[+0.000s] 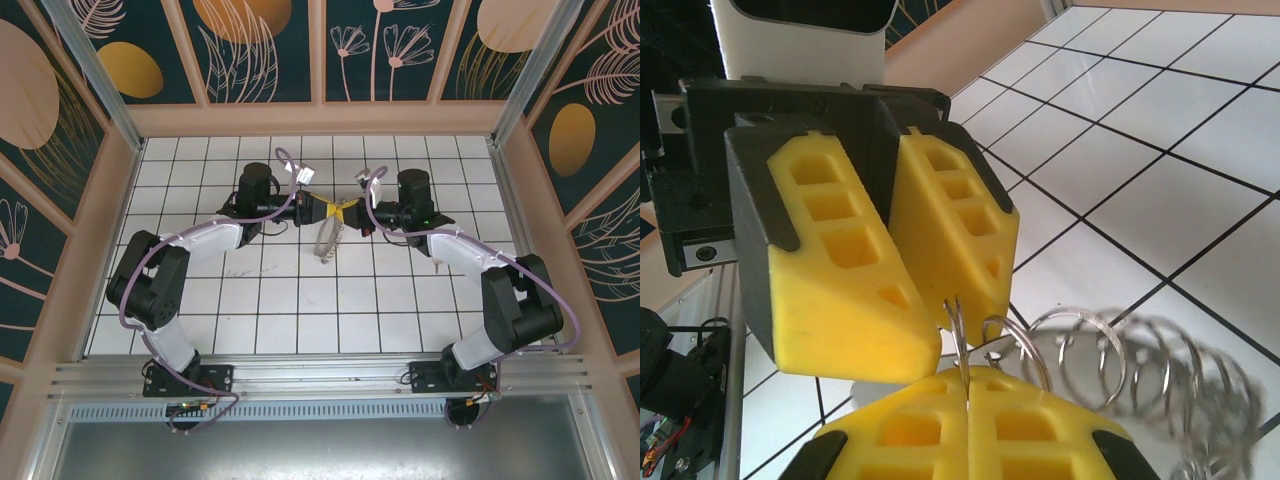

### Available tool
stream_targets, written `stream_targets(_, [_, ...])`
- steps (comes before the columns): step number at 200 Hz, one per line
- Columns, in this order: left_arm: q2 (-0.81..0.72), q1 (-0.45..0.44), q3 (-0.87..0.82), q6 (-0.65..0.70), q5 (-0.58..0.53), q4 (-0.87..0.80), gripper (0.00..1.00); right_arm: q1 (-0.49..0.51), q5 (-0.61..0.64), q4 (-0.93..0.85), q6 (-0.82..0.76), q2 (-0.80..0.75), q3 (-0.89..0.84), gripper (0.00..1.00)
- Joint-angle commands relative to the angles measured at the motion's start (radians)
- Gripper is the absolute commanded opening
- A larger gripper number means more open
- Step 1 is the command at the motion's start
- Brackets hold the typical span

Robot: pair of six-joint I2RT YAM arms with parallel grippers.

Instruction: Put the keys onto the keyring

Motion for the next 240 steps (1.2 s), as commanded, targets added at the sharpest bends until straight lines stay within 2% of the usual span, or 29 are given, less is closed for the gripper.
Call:
stream_targets(1, [0.013,-0.018,0.032,0.006,0.043,0.043,0.17,-0.005,-0.040,0.030,-0.018,-0.031,0.038,0.00])
stream_targets(23, [0.013,-0.026,0.036,0.007,0.043,0.047,0.00,-0.005,-0.036,0.026,-0.015,-0.032,0.041,0.00])
stream_targets(39, [0.009,-0.028,0.035,-0.005,0.032,0.058,0.00,-0.008,-0.015,0.012,-0.015,-0.042,0.046,0.00])
stream_targets(73, [-0.030,-0.028,0.033,0.019,-0.037,0.031,0.00,-0.065,0.017,0.002,0.048,-0.132,0.026,0.39])
stream_targets(97, [-0.046,-0.028,0.063,0.044,-0.060,-0.015,0.00,-0.093,0.109,0.010,0.138,-0.223,0.004,0.57])
stream_targets(111, [-0.075,-0.028,0.081,0.069,-0.082,-0.051,0.00,-0.093,0.166,-0.011,0.176,-0.263,0.015,0.60])
stream_targets(115, [-0.082,-0.028,0.083,0.075,-0.091,-0.061,0.00,-0.095,0.179,-0.018,0.187,-0.272,0.019,0.63])
stream_targets(119, [-0.088,-0.028,0.086,0.083,-0.102,-0.068,0.00,-0.094,0.193,-0.026,0.198,-0.281,0.025,0.69])
stream_targets(123, [-0.096,-0.028,0.089,0.092,-0.111,-0.078,0.00,-0.095,0.212,-0.032,0.212,-0.289,0.031,0.80])
stream_targets(127, [-0.103,-0.027,0.092,0.098,-0.125,-0.087,0.00,-0.095,0.228,-0.038,0.226,-0.296,0.038,0.94])
stream_targets(131, [-0.111,-0.028,0.095,0.106,-0.139,-0.095,0.00,-0.095,0.238,-0.042,0.239,-0.304,0.041,0.99])
stream_targets(156, [-0.164,-0.028,0.083,0.143,-0.216,-0.100,0.00,-0.100,0.244,-0.010,0.351,-0.321,0.063,0.99])
stream_targets(188, [-0.234,-0.028,0.019,0.141,-0.292,0.014,0.00,-0.101,0.181,0.150,0.531,-0.311,0.031,0.98])
stream_targets(204, [-0.260,-0.028,0.008,0.132,-0.313,0.075,0.00,-0.100,0.164,0.214,0.560,-0.315,0.011,0.89])
stream_targets(224, [-0.275,-0.028,0.028,0.132,-0.316,0.096,0.00,-0.099,0.155,0.220,0.518,-0.330,0.003,0.72])
stream_targets(240, [-0.271,-0.028,0.059,0.124,-0.303,0.105,0.00,-0.100,0.097,0.240,0.488,-0.328,-0.004,0.58])
